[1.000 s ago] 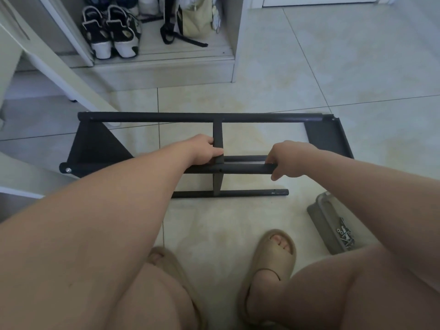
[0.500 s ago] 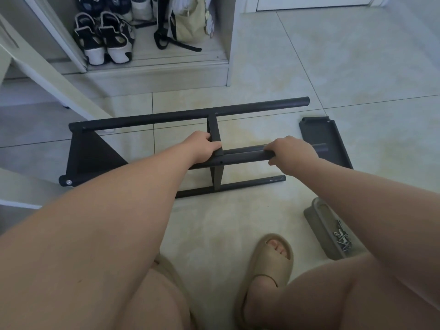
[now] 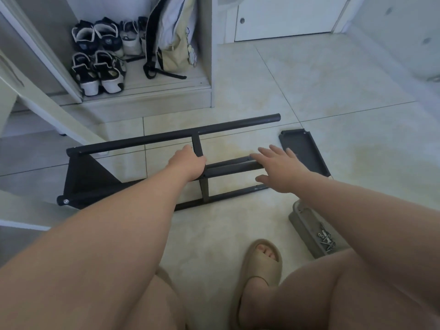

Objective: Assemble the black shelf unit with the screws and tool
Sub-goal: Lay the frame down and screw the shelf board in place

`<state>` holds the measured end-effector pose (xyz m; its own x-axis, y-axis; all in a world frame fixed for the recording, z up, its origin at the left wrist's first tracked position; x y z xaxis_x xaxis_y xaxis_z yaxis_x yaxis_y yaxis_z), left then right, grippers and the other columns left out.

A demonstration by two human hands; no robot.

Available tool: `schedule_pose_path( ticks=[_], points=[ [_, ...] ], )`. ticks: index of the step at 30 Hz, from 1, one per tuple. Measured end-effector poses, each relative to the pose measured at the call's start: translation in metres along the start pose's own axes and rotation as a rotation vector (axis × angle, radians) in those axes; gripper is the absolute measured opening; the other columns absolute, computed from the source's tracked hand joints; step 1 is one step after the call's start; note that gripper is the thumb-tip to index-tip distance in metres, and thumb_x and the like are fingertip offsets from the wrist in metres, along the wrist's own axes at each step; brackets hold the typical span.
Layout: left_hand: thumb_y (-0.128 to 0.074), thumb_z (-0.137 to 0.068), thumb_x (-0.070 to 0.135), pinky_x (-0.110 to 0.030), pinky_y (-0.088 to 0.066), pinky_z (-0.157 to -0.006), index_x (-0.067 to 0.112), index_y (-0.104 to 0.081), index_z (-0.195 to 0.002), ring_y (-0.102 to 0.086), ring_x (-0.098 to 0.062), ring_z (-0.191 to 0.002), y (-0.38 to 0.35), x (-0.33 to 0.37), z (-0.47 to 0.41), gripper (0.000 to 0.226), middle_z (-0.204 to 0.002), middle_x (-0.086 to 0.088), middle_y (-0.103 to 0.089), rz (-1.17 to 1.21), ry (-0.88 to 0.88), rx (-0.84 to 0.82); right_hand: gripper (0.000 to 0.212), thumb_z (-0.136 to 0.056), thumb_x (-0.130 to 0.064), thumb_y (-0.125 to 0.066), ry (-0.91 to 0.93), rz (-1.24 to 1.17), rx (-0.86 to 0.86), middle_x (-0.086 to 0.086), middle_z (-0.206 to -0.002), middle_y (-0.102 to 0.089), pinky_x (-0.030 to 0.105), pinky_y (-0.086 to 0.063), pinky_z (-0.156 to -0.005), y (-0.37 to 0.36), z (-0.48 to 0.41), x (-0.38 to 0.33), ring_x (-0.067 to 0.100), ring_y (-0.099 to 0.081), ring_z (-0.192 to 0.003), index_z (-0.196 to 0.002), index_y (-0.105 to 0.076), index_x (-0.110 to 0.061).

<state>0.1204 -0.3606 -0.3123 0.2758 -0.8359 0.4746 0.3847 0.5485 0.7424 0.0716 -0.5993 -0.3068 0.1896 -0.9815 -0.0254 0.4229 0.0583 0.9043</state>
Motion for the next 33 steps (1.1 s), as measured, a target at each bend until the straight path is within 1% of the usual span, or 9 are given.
schedule_pose_path(
  ticks=[2,4,8,12,15,20,25,30,33],
  points=[
    [-0.048,-0.1,0.036,-0.044,-0.039,-0.107,0.015,-0.033,-0.152,-0.041,-0.035,-0.136,-0.002,0.013,0.013,0.058,-0.152,-0.011,-0.04,-0.069,-0.1,0.092,0.068,-0.104,-0.045,-0.047,-0.02,0.011,0.02,-0.002,-0.17,-0.007,0.058,-0.006,-0.124,0.005,0.016,0.005,0.028,0.0,-0.157,-0.16,-0.011,-0.032],
    [-0.048,-0.101,0.036,-0.047,-0.038,-0.108,0.018,-0.036,-0.151,-0.038,-0.033,-0.138,-0.009,0.027,0.027,0.055,-0.153,-0.01,-0.039,-0.115,-0.242,0.106,0.069,-0.104,-0.047,-0.045,-0.052,0.023,0.029,-0.003,-0.17,-0.004,0.058,-0.004,-0.124,0.008,0.033,0.013,0.027,0.003,-0.157,-0.161,-0.008,-0.034],
    [-0.047,-0.101,0.039,-0.043,-0.039,-0.108,0.021,-0.043,-0.147,-0.042,-0.028,-0.135,-0.032,0.056,0.044,0.049,-0.149,-0.006,-0.043,-0.091,-0.43,-0.061,0.069,-0.104,-0.05,-0.042,-0.16,0.036,0.011,-0.006,-0.17,-0.002,0.056,-0.005,-0.124,0.008,0.071,0.039,0.023,0.004,-0.157,-0.161,-0.004,-0.037],
    [-0.049,-0.1,0.039,-0.04,-0.047,-0.095,0.021,-0.054,-0.132,-0.056,-0.022,-0.11,-0.058,0.087,0.049,0.037,-0.126,-0.002,-0.059,-0.125,-0.559,-0.171,0.068,-0.105,-0.05,-0.038,-0.272,0.048,-0.073,-0.008,-0.17,-0.002,0.051,-0.012,-0.124,-0.003,0.107,0.079,0.022,-0.001,-0.156,-0.161,-0.002,-0.037],
    [-0.049,-0.101,0.042,-0.039,-0.047,-0.099,0.024,-0.05,-0.139,-0.057,-0.023,-0.118,-0.09,0.095,0.049,0.042,-0.133,0.0,-0.059,-0.24,-0.577,-0.257,0.068,-0.104,-0.051,-0.04,-0.338,0.012,-0.158,-0.008,-0.169,-0.012,0.047,-0.024,-0.121,-0.025,0.125,0.11,0.021,-0.013,-0.155,-0.161,-0.006,-0.038],
    [-0.049,-0.1,0.043,-0.04,-0.045,-0.104,0.024,-0.047,-0.143,-0.054,-0.026,-0.126,-0.147,0.101,0.042,0.047,-0.141,-0.003,-0.056,-0.406,-0.559,-0.396,0.059,-0.105,-0.046,-0.046,-0.432,-0.148,-0.352,0.002,-0.154,-0.047,0.038,-0.038,-0.11,-0.075,0.115,0.151,0.028,-0.046,-0.138,-0.159,-0.026,-0.032],
    [-0.05,-0.101,0.043,-0.042,-0.043,-0.108,0.019,-0.041,-0.148,-0.05,-0.028,-0.132,-0.199,0.125,0.017,0.053,-0.146,-0.007,-0.052,-0.363,-0.461,-0.497,0.052,-0.105,-0.042,-0.046,-0.446,-0.28,-0.462,0.003,-0.151,-0.051,0.037,-0.039,-0.112,-0.129,0.086,0.186,0.027,-0.048,-0.136,-0.155,-0.039,-0.028],
    [-0.053,-0.102,0.039,-0.04,-0.036,-0.113,0.013,-0.028,-0.155,-0.042,-0.029,-0.141,-0.265,0.139,-0.006,0.064,-0.156,-0.011,-0.039,-0.248,-0.387,-0.579,0.045,-0.105,-0.031,-0.048,-0.511,-0.41,-0.428,0.009,-0.148,-0.054,0.036,-0.042,-0.109,-0.185,0.067,0.217,0.03,-0.051,-0.133,-0.149,-0.048,-0.023],
    [-0.052,-0.102,0.036,-0.038,-0.035,-0.114,0.013,-0.025,-0.157,-0.041,-0.029,-0.141,-0.298,0.142,-0.018,0.065,-0.156,-0.012,-0.038,-0.198,-0.355,-0.585,0.043,-0.105,-0.026,-0.046,-0.542,-0.453,-0.4,0.01,-0.145,-0.056,0.035,-0.043,-0.107,-0.217,0.06,0.223,0.031,-0.052,-0.132,-0.147,-0.051,-0.02]
  ],
)
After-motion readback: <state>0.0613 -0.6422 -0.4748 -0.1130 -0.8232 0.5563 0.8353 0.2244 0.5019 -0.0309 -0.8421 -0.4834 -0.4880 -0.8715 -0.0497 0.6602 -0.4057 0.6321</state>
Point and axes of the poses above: each hand's wrist, its own z-axis away from the middle knuckle, its own y-axis out of the back of the hand, x = y × z, the point moved 2 cm from there along -z, towards the middle knuckle
